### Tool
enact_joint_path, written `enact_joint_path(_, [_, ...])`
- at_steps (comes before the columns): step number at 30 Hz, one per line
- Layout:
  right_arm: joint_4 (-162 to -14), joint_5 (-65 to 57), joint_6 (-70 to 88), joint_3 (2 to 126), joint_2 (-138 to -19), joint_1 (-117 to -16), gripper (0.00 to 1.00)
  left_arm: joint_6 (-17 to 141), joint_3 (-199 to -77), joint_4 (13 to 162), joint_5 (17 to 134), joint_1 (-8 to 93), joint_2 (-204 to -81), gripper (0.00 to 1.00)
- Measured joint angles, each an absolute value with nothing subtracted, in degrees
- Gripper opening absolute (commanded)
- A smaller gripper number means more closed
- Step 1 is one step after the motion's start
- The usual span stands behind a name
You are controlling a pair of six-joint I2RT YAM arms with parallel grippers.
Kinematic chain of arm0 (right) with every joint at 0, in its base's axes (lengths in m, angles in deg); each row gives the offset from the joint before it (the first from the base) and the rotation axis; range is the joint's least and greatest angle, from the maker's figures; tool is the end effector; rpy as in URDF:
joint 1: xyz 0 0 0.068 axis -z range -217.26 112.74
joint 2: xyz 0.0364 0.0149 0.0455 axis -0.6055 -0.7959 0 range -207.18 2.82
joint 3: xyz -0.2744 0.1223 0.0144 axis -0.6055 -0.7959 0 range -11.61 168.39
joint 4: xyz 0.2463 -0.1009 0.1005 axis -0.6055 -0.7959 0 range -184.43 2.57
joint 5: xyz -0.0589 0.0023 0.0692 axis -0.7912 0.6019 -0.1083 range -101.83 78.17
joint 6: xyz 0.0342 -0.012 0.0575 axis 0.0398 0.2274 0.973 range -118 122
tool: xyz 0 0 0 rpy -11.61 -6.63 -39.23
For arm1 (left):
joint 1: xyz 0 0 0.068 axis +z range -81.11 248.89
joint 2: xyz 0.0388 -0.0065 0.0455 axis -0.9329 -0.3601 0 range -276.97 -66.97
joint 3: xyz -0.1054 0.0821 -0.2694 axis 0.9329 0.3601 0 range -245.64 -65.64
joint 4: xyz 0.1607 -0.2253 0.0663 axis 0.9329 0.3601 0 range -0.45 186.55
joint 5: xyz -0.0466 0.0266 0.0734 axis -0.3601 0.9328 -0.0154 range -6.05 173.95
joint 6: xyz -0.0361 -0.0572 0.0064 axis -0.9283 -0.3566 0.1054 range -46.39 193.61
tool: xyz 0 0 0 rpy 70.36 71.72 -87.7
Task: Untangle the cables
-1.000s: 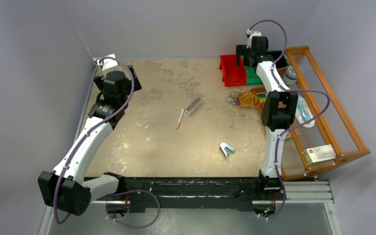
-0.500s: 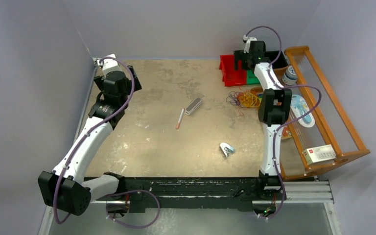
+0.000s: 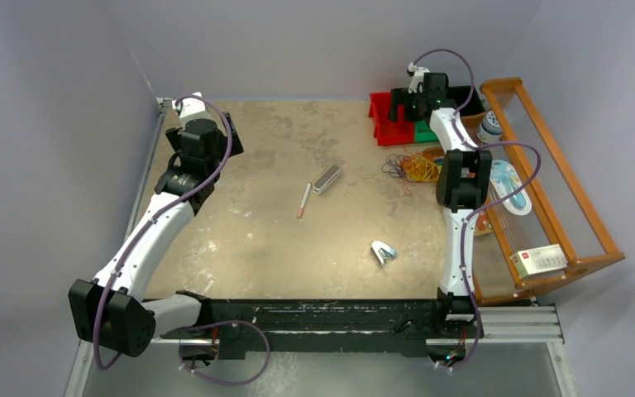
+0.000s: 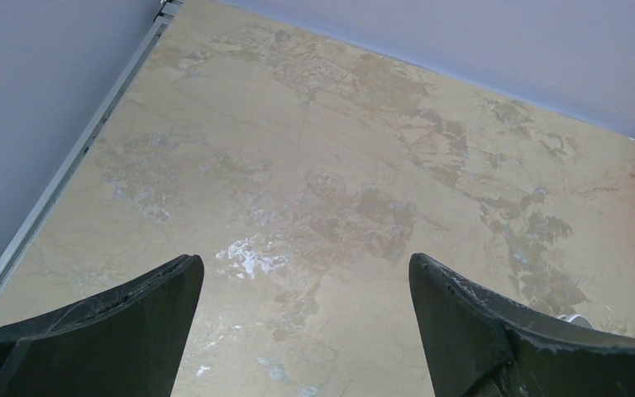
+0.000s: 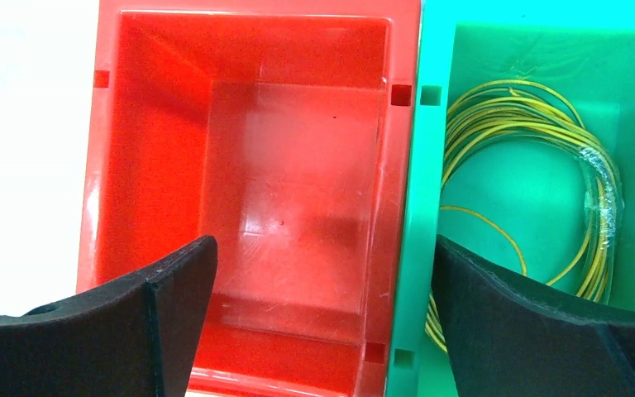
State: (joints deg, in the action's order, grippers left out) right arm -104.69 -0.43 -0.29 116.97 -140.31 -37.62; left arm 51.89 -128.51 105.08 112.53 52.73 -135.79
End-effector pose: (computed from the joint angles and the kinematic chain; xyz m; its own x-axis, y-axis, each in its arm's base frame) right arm 0.6383 0.0148 0.2123 -0.5197 -0.0423 -0.8533 -0.1950 0.9783 0.0702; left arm 0.2974 -0.0590 0.3736 -0.2589 -0.2632 -0.9293 -0.3003 0.9364 -0.1815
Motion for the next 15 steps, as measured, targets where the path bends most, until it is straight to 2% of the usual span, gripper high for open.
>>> enact_joint_path(15, [-100.5, 0.8, 1.7, 114.1, -140.3, -42.8, 0.94, 51.6, -128.5, 105.1, 110.3, 52.9, -137.8, 0.92])
